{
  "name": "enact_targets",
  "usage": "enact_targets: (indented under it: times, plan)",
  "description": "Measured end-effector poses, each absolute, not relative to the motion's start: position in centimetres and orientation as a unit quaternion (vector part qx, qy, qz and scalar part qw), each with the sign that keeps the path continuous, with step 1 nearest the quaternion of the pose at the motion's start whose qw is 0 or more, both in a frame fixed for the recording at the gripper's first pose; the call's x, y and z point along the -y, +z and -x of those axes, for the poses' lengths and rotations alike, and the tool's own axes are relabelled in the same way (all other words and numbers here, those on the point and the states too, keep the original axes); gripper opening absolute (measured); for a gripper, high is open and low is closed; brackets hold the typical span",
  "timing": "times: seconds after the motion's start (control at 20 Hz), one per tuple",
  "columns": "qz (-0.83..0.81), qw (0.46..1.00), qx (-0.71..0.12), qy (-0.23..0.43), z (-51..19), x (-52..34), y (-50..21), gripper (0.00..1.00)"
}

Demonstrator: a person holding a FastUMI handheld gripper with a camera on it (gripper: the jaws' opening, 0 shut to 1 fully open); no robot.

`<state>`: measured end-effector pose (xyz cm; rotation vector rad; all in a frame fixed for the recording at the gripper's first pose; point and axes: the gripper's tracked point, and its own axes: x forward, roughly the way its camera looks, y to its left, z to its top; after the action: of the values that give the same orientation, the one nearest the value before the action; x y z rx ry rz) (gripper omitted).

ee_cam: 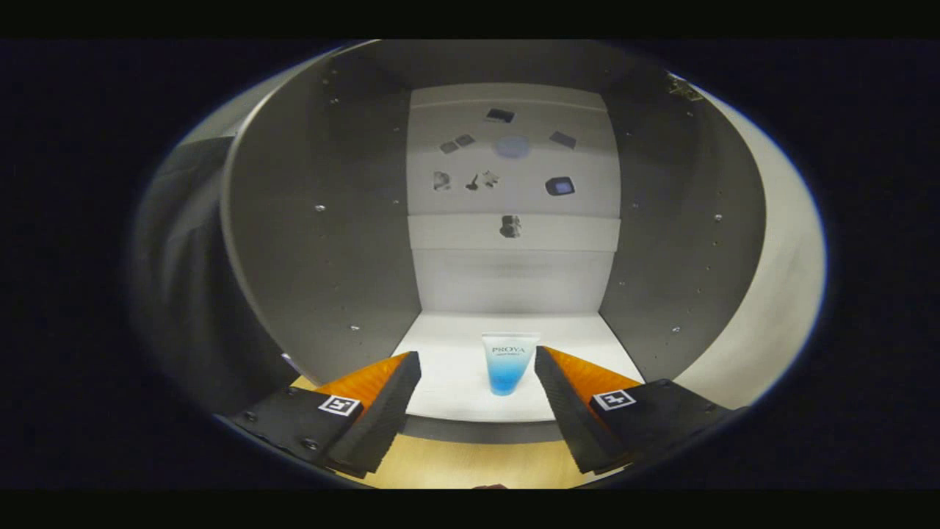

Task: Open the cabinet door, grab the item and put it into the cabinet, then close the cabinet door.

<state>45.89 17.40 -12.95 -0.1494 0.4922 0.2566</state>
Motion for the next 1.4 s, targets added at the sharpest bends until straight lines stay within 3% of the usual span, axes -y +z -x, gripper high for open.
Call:
enact_targets:
  times: [0.7,1.05,1.4]
  plan:
    - [0.075,0.972,-0.099,0.2,-24.4,-16.5,-1.1,0.96]
    - [0.051,0.978,-0.102,0.173,-16.4,-9.2,-0.1,0.97]
    - [0.033,0.991,-0.08,0.099,-9.9,2.4,2.2,0.97]
